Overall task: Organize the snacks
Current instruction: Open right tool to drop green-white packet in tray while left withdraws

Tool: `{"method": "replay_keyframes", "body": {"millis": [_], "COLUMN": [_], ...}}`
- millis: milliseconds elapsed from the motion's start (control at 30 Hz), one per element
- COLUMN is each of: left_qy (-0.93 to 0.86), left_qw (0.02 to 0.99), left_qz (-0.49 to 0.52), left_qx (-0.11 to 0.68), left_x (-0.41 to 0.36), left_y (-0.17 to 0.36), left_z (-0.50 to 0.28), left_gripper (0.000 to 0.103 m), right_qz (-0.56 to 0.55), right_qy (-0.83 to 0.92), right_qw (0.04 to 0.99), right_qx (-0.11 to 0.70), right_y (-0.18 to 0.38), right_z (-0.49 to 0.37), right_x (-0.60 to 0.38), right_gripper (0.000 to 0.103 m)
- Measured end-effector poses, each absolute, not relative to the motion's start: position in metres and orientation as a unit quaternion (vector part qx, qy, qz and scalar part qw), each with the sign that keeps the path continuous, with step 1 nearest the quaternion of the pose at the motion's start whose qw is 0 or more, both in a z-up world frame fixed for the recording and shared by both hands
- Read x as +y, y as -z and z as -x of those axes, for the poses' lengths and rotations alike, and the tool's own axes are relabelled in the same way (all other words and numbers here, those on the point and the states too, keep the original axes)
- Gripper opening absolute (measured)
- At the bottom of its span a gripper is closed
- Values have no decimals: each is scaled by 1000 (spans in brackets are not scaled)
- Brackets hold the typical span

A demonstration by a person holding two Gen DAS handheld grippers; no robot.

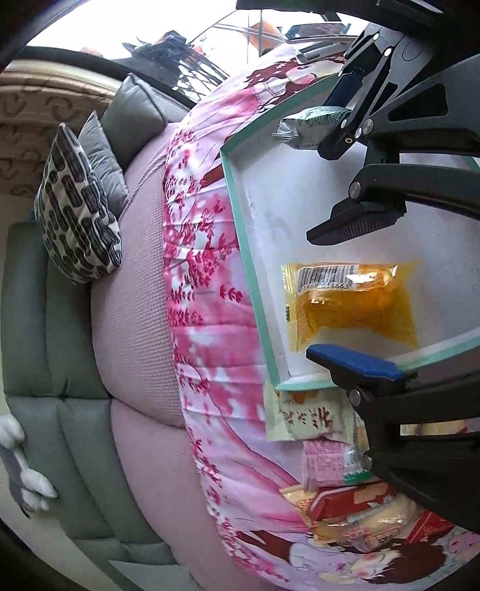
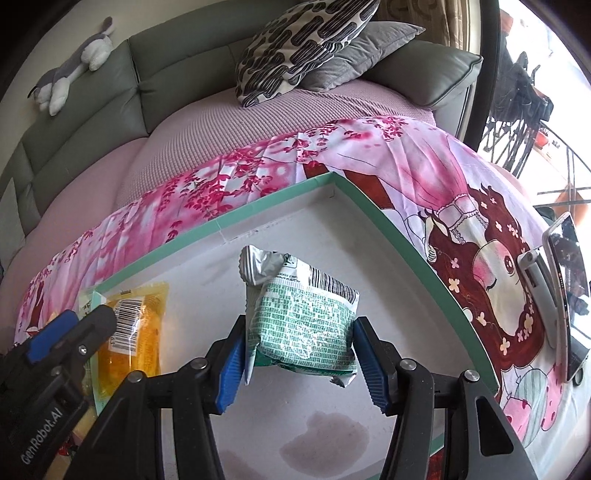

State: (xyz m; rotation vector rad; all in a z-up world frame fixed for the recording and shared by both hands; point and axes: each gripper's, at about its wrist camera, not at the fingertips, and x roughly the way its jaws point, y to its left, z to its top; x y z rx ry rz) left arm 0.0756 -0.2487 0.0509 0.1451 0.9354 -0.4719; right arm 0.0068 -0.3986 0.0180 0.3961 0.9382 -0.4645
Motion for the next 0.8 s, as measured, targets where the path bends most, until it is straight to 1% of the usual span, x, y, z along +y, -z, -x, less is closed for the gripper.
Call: {"method": "replay_keyframes", "body": {"millis": [33,67,133,200,267,300,333,367,433,467,500,667,800], "left_qy": [221,214,206,198,192,190,187,184,177,173,168,156,142], "left_qw": [863,864,866,867,865,865,864,865,867,868,870,874,879], "left_qz": [-65,-61,-58,-53,-42,-39,-34,-30,-22,-19,-15,2,11], "left_qx": [450,453,452,455,461,464,465,467,466,464,463,460,454], "left_x": [-246,-242,-236,-230,-223,-220,-217,-213,-206,-202,-198,-179,-164], "left_y": [-51,-51,-52,-52,-52,-52,-52,-52,-55,-57,-58,-63,-63], "left_z": [-77,-78,-79,-80,-82,-83,-83,-84,-83,-83,-83,-83,-82], "left_gripper": [75,78,80,81,82,86,95,98,98,98,98,99,103], "right_qz": [-187,-188,-189,-189,-187,-185,-182,-178,-173,-172,-169,-157,-181], "right_qy": [219,217,217,219,218,217,215,213,210,209,208,197,193], "right_qw": [847,846,846,846,846,847,848,850,853,854,856,868,869], "right_qx": [447,448,449,449,449,449,448,447,445,444,442,427,417], "right_y": [-18,-18,-19,-20,-22,-23,-24,-25,-27,-27,-28,-31,-30], "right_z": [-7,-7,-7,-6,-6,-5,-5,-5,-4,-4,-4,-2,0], "right_x": [-398,-398,-398,-397,-396,-394,-393,-390,-386,-384,-382,-369,-366], "right_gripper": [61,64,70,78,79,79,79,79,89,100,103,103,103]}}
